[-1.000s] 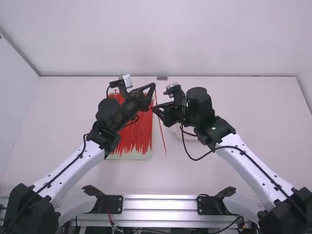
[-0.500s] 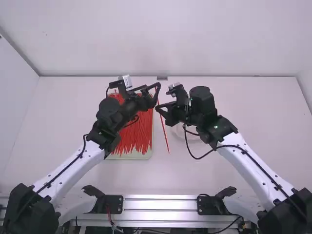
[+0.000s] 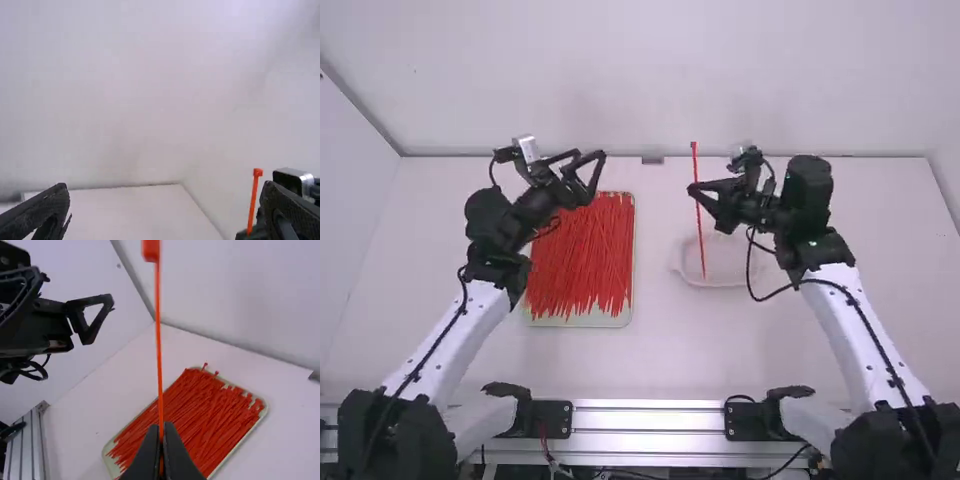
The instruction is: Fasten the cable tie
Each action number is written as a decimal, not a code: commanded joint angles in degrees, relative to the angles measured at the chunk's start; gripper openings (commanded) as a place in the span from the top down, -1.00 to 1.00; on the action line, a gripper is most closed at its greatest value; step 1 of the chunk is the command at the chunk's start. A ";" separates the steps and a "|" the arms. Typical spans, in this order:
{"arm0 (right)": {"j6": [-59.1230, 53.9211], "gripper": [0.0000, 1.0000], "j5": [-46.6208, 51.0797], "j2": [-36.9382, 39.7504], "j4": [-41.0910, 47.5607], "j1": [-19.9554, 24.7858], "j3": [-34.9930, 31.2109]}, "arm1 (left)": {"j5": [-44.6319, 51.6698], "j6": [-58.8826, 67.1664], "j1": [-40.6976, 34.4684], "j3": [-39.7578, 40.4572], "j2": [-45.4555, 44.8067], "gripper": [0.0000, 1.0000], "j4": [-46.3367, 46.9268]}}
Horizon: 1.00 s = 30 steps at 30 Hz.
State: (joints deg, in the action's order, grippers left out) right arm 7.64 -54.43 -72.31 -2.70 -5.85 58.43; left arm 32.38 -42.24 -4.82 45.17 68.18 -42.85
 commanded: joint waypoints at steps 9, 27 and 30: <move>-2.12 1.00 -17.77 0.50 -12.44 5.29 1.53 | 30.95 7.74 0.46 12.17 3.41 -0.98 0.37; -2.21 1.00 -17.64 0.50 -23.21 -5.81 1.53 | 40.19 13.38 -9.27 24.11 10.62 -0.98 0.35; -2.54 1.00 -17.59 0.52 -24.44 -6.67 1.53 | 41.79 13.16 -10.36 26.49 12.24 -0.88 0.33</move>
State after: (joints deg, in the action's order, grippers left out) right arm 5.52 -71.64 -72.31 -26.35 -12.03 58.43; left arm 71.44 -29.93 -14.22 68.62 79.55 -41.95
